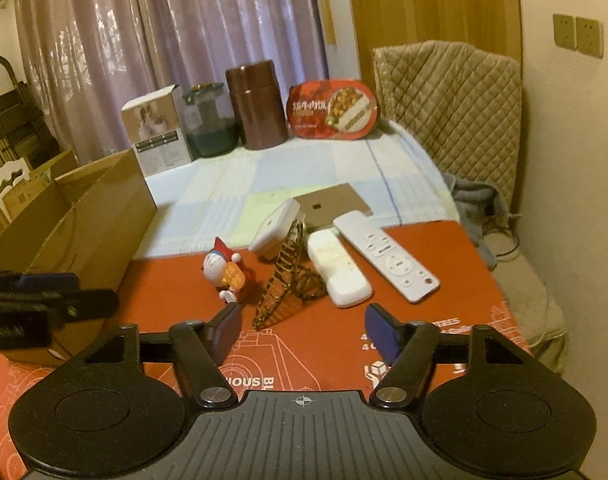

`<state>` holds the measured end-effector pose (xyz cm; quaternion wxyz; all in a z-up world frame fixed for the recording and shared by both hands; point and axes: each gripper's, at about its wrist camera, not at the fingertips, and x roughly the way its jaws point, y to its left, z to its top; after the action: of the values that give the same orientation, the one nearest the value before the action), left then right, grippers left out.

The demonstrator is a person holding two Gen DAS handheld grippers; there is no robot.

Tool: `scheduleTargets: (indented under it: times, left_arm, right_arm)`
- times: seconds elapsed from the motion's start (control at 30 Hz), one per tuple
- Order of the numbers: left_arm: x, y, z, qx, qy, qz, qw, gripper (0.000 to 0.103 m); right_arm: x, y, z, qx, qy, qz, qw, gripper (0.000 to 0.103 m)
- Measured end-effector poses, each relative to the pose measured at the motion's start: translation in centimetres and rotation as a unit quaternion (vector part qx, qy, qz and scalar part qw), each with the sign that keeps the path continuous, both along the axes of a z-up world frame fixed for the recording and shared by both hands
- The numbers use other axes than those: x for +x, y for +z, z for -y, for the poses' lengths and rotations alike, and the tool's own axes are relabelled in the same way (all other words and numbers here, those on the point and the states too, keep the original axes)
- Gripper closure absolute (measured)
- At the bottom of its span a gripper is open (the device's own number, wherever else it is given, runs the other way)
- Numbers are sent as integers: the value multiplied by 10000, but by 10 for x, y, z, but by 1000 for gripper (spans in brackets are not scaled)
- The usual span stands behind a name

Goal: Organize rigid objects
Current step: 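Grasp the coiled bronze wire spiral with the right tool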

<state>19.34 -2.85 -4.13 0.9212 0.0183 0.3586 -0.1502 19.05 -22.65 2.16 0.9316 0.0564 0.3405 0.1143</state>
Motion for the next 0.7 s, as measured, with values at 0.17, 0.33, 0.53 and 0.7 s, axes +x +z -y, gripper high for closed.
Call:
scheduleTargets:
  times: [0.17, 0.33, 0.53, 0.7]
  left_arm:
    - [19, -23, 6, 111, -28, -79, 9999, 42]
    - [35, -42, 10, 138, -39, -163, 9998, 42]
    - [45, -55, 9, 133, -18, -183, 9997, 42]
    - [48, -61, 6, 130, 23, -209, 9997, 42]
  right_arm:
    - [27, -17, -5, 104, 86, -89, 9999, 50]
    - [53, -30, -12, 138, 75, -175, 9997, 52]
    - [80, -47, -24, 193, 124, -382, 9990, 57]
    - [96, -57, -30, 205, 42, -504, 9985, 65]
